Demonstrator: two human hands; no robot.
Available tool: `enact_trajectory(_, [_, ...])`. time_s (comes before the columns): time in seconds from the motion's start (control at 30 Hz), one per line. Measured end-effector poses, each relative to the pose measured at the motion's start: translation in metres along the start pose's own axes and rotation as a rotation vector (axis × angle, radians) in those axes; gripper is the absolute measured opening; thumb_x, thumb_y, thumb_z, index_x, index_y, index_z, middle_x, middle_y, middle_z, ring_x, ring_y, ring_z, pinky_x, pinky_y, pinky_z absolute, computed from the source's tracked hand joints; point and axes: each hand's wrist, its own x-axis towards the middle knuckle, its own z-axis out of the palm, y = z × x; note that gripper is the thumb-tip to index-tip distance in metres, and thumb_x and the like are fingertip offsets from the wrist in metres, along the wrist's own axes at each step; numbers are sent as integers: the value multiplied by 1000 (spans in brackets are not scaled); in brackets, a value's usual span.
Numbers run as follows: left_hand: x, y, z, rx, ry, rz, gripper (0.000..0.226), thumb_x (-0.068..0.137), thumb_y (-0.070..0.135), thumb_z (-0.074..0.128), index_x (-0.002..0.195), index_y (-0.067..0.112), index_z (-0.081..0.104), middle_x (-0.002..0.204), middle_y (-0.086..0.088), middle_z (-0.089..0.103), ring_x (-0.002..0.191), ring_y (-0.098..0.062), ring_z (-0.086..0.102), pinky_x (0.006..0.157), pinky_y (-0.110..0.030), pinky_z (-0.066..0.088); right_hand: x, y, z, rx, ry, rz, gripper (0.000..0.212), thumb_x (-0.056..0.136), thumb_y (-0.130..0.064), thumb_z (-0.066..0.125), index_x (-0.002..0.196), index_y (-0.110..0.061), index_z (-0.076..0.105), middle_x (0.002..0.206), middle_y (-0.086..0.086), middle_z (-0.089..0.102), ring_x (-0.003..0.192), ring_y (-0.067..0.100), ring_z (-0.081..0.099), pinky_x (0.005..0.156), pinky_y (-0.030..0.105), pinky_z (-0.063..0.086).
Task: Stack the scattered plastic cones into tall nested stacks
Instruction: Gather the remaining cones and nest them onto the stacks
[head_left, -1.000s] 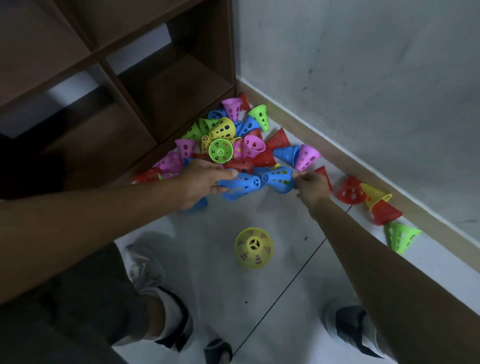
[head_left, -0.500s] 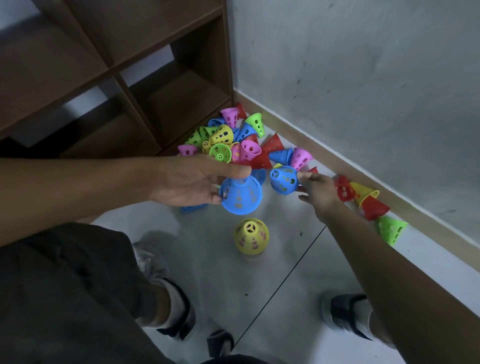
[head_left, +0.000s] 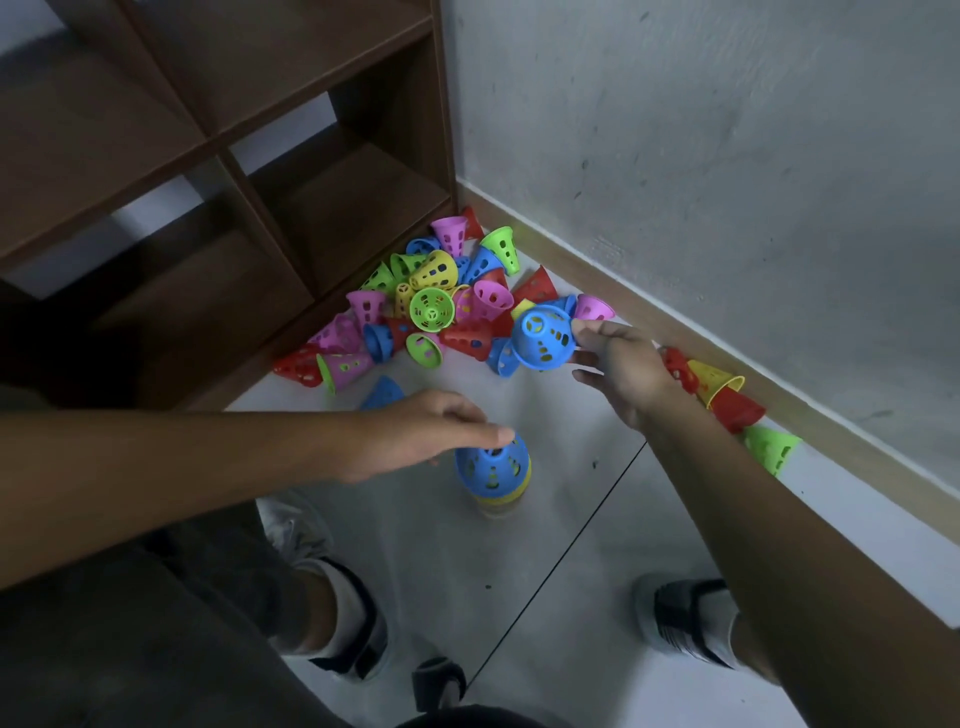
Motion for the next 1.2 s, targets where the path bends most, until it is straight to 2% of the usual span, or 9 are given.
enact_trajectory(0.17, [9,-10,1,64,44,-12,33,85,44,71,107,19,72,103,4,73,92,-3,63,67,-13,45,-8,-11,14,-28,-98,-10,11,96,-21,63,87,-19,68,81,-4,72,74,11,64,68,25,50])
enact_trajectory(0.27, [12,-10,1,74,141,34,49,83,45,73,121,16,64,109,6,65,103,-8,61,73,-15,45,-10,-16,21,-32,-119,-12,7,95,-22,65,92,-17,68,83,-3,73,74,11,65,67,25,50])
enact_trajectory(0.37, [13,-3,-5,149,380,189,67,82,46,75,138,20,49,129,5,46,105,-7,55,83,-18,43,-13,-22,28,-24,-135,-20,8,95,-23,65,96,-15,68,86,0,73,74,11,65,66,24,50])
enact_trajectory(0.5, [12,12,-17,185,590,418,70,84,41,75,145,26,44,126,5,30,97,-4,46,89,-17,43,-17,-31,35,-25,-186,-38,8,95,-23,65,90,-18,70,88,0,74,75,11,66,64,22,50])
enact_trajectory(0.57, [15,16,-21,192,633,490,67,85,38,74,145,25,47,126,3,29,108,-8,45,96,-19,45,-19,-33,39,-37,-216,-45,9,96,-23,65,95,-17,70,89,1,75,74,10,67,64,21,50])
enact_trajectory(0.67, [18,20,-25,168,634,553,52,89,31,72,137,21,57,126,2,31,123,-13,44,98,-25,51,-22,-37,44,-45,-252,-53,9,95,-22,65,98,-14,70,88,1,75,71,8,68,63,19,51])
enact_trajectory(0.8, [18,18,-31,137,609,586,45,89,39,66,130,22,62,126,0,39,124,-14,48,99,-33,52,-21,-36,44,-87,-217,-78,12,96,-25,64,92,-16,70,87,2,73,72,10,67,61,19,50])
enact_trajectory(1.0, [8,14,-29,22,452,544,38,89,47,59,104,13,69,101,-8,68,99,-23,66,89,-50,52,-9,-30,22,-149,-150,-55,12,99,-18,58,105,-13,68,92,3,70,74,10,63,66,22,48])
enact_trajectory(1.2, [-1,7,-14,172,274,562,37,90,47,58,87,11,64,85,-6,59,82,-20,60,75,-45,49,-6,-34,5,10,-178,4,24,95,-10,64,117,-15,58,86,3,71,72,15,66,68,24,52])
